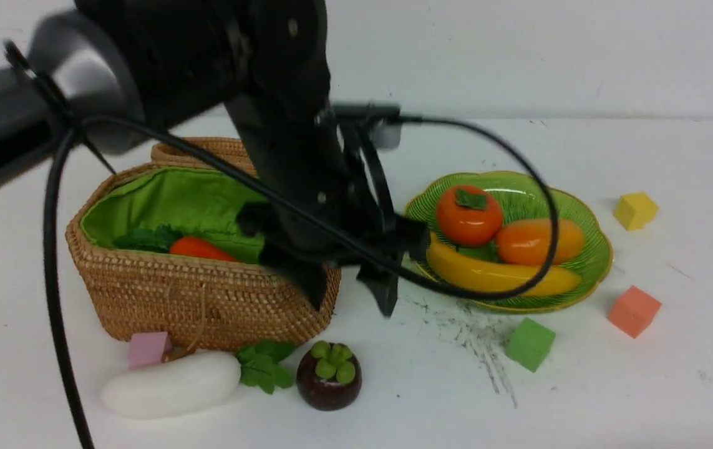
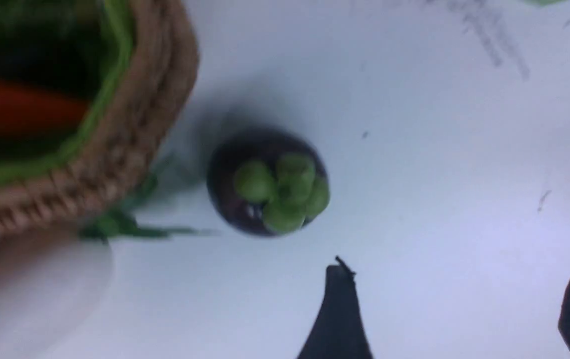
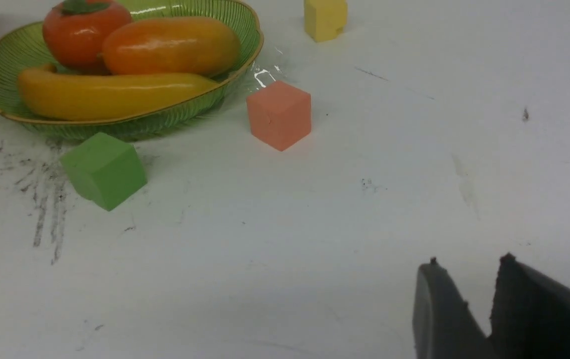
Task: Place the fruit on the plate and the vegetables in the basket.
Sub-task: Grab a mangosteen with your left arm and put it on the plate on the right
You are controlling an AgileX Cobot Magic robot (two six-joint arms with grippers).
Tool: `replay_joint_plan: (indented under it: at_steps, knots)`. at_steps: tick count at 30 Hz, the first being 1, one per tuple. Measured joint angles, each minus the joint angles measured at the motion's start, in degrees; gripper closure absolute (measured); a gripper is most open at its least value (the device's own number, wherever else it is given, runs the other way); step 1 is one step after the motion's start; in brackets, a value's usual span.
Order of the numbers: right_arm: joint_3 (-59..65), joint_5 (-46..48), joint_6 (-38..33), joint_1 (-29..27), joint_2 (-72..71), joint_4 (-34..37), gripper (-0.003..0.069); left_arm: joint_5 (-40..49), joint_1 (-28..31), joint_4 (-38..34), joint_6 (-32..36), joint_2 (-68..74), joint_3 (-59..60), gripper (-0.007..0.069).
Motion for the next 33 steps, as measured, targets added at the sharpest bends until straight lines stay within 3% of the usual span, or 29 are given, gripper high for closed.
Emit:
replay_joint_plan:
  at_steps: [4, 9, 24, 33]
  knots:
    - [0.0, 0.0, 0.0, 0.0, 0.0, 0.0, 0.0462, -4.0, 0.0, 3.1, -10.3, 3.3, 3.6, 0.0084]
    - [0.0, 0.0, 0.0, 0.0, 0.0, 0.0, 0.0454, -6.7, 0.0, 6.8, -13.7, 6.5, 3.8, 0.0084]
    - [0.0, 0.0, 0.0, 0.0, 0.0, 0.0, 0.0445, -7.7, 0.0, 7.3, -13.9, 11.0, 3.8, 0.0084]
    - [0.0, 0.0, 0.0, 0.0, 0.0, 0.0, 0.0437, -7.6, 0.0, 5.2, -10.9, 11.0, 3.8, 0.0132]
